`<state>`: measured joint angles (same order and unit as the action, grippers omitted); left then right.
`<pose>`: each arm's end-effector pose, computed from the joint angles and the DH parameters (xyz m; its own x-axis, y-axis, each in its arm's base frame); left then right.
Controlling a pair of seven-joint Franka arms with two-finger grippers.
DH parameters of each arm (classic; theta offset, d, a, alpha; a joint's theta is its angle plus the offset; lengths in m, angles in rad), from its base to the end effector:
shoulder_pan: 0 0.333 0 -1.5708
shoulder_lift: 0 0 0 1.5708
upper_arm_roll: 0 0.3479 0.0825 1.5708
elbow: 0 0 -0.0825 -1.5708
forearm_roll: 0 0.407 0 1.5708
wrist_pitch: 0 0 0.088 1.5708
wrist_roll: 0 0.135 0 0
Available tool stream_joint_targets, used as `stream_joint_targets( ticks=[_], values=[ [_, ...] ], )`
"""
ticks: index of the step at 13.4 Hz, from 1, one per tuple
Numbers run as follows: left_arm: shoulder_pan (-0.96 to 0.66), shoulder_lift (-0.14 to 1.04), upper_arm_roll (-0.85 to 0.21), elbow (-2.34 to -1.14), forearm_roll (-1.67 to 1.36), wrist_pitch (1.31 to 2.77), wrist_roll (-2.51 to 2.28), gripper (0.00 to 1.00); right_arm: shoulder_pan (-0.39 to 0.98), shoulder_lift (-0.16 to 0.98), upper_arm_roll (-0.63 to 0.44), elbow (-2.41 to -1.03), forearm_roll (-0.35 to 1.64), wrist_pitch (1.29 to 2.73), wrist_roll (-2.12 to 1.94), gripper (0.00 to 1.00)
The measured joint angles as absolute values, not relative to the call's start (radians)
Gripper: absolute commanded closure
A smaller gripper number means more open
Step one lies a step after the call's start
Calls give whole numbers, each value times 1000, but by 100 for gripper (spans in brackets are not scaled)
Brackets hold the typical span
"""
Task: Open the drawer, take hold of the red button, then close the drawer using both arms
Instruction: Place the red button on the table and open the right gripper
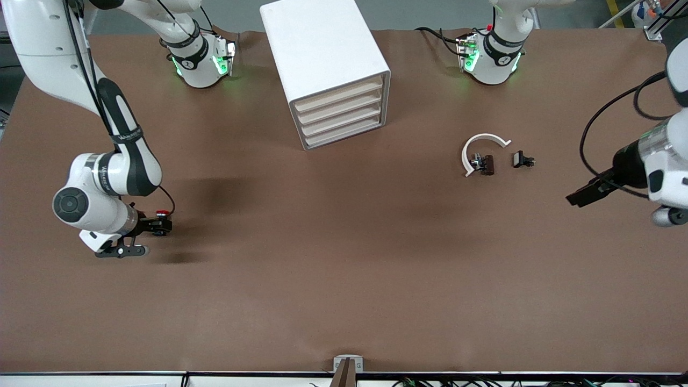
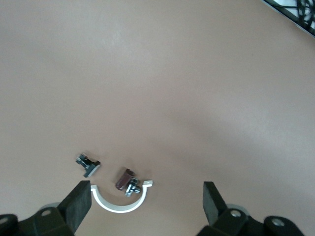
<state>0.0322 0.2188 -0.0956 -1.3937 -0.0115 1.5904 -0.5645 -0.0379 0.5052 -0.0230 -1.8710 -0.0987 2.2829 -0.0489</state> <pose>0.6499 -0.0361 0.5839 0.8755 0.4819 -0.0351 0.4827 -0.8757 0.0159 0.6558 -0.0438 0.2188 0.9935 0.0543 -0.0997 0.0619 -0.9953 0.0746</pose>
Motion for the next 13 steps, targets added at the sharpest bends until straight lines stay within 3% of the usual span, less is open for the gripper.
stream_joint_targets(
  ticks=[9,13],
  values=[
    [137,24,-85,-1451,-11,1491,-111,0,-35,171,-7,-1858,-58,1959,-47,0],
    [138,-50,-86,-1517,-11,1491,-31,0,-35,74,-7,-1753,-57,1716,-47,0]
  ],
)
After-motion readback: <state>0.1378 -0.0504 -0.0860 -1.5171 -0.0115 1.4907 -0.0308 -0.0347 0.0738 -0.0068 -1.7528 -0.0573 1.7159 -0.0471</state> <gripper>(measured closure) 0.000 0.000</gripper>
